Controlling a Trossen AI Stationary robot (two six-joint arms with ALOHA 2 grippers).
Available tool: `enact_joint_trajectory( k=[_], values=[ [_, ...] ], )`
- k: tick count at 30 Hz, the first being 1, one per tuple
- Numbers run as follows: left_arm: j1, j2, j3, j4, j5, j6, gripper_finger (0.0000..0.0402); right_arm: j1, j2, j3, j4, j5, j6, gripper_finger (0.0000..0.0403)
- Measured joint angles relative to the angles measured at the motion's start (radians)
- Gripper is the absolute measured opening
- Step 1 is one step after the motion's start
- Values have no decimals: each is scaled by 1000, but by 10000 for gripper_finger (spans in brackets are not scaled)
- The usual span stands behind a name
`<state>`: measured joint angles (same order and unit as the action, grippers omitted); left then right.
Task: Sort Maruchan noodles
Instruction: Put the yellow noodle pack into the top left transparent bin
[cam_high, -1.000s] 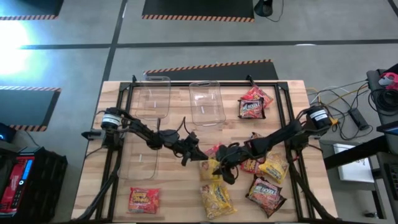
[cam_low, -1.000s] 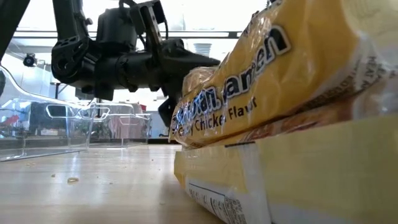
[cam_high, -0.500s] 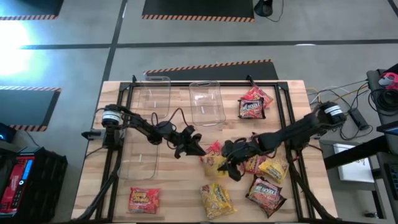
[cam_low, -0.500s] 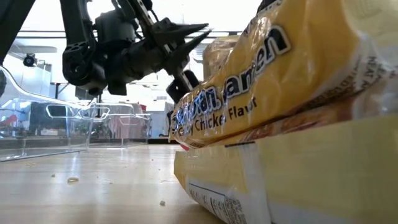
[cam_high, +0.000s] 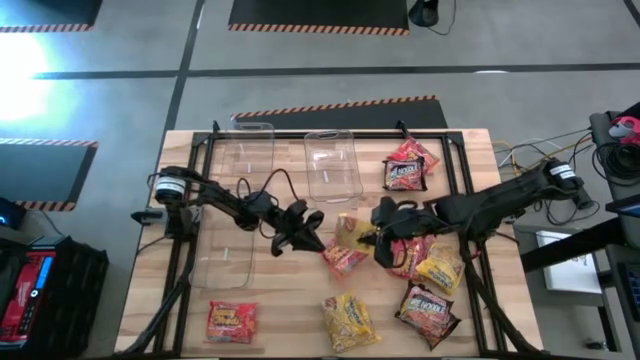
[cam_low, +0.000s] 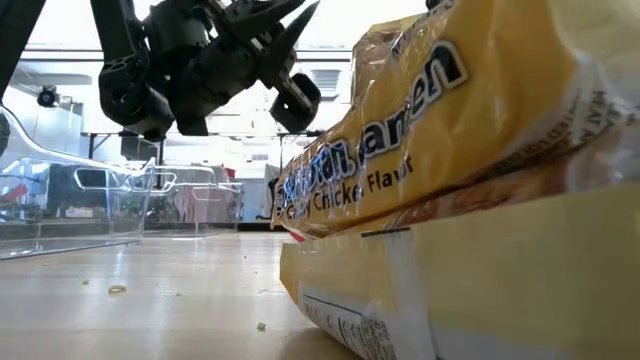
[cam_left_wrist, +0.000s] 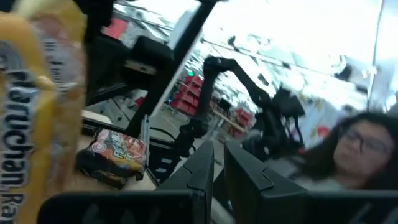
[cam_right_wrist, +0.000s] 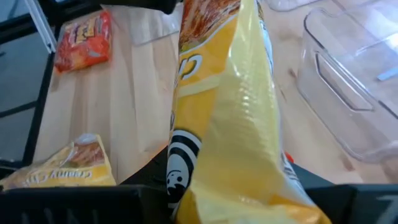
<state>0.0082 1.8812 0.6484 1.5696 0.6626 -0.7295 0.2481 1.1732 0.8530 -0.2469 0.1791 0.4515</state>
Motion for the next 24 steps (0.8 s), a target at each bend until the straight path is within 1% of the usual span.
enact_joint_trajectory(
  k=[2,4,6,10,15,19,24],
  values=[
    [-7,-1,20,1,33,23,20,0,0,22,-51,-2,-6,111],
    [-15,2,50,2,36,23,20,0,-1,39,-109,4,-7,111],
    [-18,13,91,1,70,-24,20,0,0,55,-129,5,-5,113],
    [-18,33,198,-2,201,-142,20,0,-1,73,-143,5,0,115],
    [-27,39,304,-17,409,-116,21,0,-1,77,-155,5,1,113],
    [-48,39,325,-22,511,-102,26,0,0,77,-201,5,1,117],
    [-60,39,299,-23,555,-74,29,0,0,77,-233,5,9,117]
  ],
)
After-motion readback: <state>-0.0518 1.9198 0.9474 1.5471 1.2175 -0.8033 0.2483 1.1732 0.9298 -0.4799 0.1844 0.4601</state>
